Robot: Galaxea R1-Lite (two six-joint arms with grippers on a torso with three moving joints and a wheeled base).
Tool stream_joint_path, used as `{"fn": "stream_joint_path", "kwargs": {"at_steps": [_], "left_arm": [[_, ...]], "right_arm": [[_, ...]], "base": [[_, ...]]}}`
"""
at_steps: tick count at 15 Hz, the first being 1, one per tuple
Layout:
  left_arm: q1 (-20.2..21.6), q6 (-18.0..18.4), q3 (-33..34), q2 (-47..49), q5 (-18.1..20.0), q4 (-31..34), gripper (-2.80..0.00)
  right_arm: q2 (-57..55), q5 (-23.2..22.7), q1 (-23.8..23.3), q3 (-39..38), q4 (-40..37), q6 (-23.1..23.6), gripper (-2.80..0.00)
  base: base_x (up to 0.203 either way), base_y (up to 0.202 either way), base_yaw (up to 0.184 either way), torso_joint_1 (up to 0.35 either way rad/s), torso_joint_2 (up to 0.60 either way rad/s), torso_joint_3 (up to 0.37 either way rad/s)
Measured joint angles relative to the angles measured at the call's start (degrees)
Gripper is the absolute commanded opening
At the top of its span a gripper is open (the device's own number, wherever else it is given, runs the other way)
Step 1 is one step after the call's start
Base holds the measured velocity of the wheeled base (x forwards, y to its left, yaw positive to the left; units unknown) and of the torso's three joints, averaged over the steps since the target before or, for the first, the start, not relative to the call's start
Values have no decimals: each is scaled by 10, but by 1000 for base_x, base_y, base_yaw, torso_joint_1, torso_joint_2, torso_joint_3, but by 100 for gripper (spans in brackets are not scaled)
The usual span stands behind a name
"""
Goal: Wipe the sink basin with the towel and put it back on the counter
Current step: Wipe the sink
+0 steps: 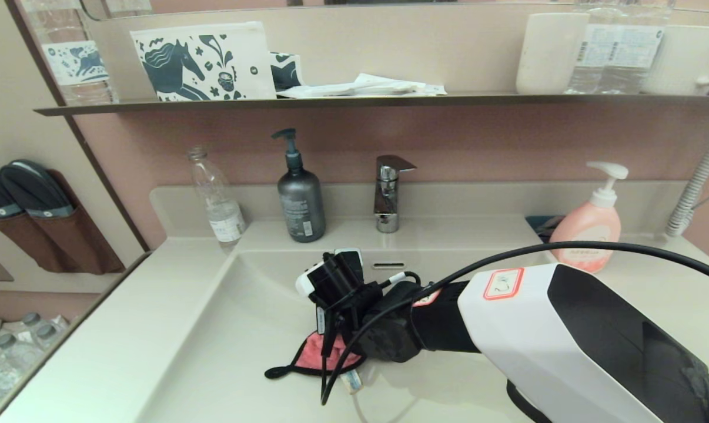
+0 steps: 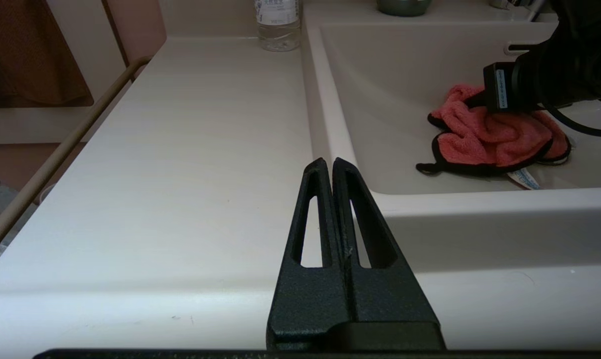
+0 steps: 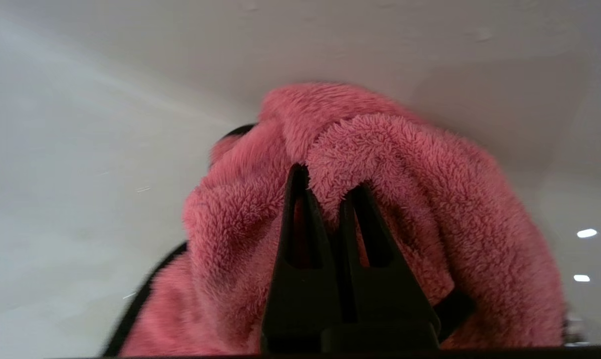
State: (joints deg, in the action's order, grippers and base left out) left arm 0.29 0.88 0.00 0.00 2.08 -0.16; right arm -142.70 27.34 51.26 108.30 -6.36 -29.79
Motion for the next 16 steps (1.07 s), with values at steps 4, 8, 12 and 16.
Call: {"fn": "stream_joint_path", "kwargs": {"at_steps": [4, 8, 12, 16], "left_arm": [[0, 0, 0, 0, 0, 0, -280], [0, 0, 0, 0, 0, 0, -280], [0, 0, 0, 0, 0, 0, -280], [0, 0, 0, 0, 0, 0, -280]], "right_arm": [[-6, 52, -12, -4, -27, 26, -280], [7, 71, -31, -21, -64, 22, -280], [45, 75, -53, -74, -85, 21, -280], [93, 77, -72, -158, -90, 21, -280]], "base": [[0, 0, 0, 0, 0, 0], [0, 0, 0, 0, 0, 0], [0, 0, 0, 0, 0, 0], [0, 0, 0, 0, 0, 0]]}}
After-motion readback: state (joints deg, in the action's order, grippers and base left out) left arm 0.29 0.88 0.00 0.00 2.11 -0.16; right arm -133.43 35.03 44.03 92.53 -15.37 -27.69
